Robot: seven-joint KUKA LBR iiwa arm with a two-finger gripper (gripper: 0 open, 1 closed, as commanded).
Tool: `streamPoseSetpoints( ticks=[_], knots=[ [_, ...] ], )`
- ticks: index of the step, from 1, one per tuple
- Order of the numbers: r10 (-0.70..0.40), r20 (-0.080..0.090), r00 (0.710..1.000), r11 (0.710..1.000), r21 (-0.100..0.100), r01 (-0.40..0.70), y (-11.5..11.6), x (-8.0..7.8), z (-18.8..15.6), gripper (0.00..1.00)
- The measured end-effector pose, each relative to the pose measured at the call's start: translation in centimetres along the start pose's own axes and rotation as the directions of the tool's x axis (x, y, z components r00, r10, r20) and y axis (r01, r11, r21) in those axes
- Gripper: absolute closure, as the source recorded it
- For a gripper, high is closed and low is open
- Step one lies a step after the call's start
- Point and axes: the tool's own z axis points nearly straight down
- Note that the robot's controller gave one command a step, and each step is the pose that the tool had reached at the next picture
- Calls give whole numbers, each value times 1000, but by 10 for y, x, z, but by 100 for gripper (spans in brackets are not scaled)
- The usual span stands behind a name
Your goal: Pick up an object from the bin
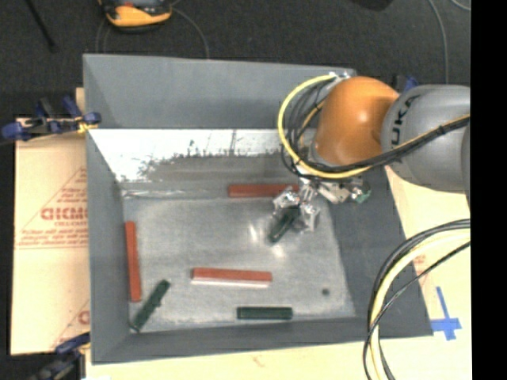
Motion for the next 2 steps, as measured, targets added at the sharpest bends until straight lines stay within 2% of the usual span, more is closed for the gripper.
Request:
streamPoseSetpoints(
  ticks=[1,2],
  knots=[
    [1,0,1000,1000,-1,-1,0,0,0,100],
    [-77,-4,997,997,-4,77,9,12,-149,100]
  ],
)
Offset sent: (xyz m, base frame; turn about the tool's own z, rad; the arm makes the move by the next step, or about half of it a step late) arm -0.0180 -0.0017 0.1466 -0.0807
